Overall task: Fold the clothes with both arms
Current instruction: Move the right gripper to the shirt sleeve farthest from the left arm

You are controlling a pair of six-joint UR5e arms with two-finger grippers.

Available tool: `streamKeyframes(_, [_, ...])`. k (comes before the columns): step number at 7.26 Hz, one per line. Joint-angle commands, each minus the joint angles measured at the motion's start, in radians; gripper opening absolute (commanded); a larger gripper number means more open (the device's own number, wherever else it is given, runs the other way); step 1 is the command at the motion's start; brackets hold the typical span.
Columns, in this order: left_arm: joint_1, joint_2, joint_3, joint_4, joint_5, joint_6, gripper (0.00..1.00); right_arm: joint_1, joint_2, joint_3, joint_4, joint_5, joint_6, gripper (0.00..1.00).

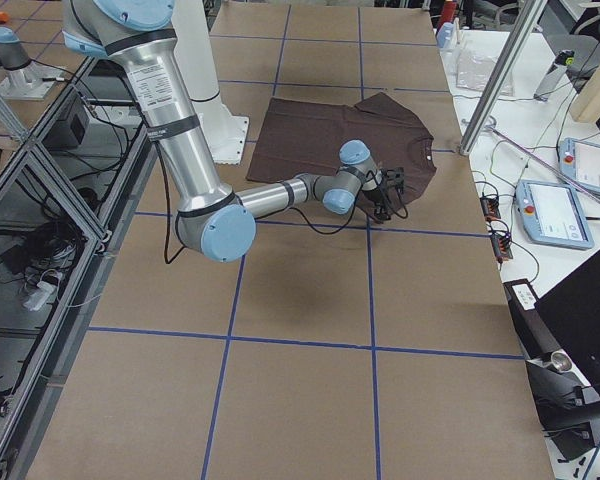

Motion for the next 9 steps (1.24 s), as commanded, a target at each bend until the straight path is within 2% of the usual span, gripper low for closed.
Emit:
streamKeyframes(1, [0.000,0.000,0.000,0.000,0.000,0.000,1.00,-0.005,-0.001,-0.006,0.000,-0.008,0.001,0.67])
streamKeyframes(6, [0.000,-0.001,0.003,-0.002,0.002,0.000,1.00,-0.016,-0.003,-0.018,0.000,-0.008,0.001,0.67])
streamKeyframes(7, [0.002,-0.003,0.006,0.000,0.002,0.000,1.00,-0.016,-0.001,-0.018,0.000,-0.008,0.003,0.59])
streamKeyframes(8, [0.002,-0.003,0.008,0.000,0.002,0.000,1.00,-0.016,-0.001,-0.018,0.000,-0.008,0.003,0.35])
streamKeyframes(9, [0.002,-0.003,0.006,0.000,0.002,0.000,1.00,-0.014,0.000,-0.018,-0.002,-0.008,0.003,0.00])
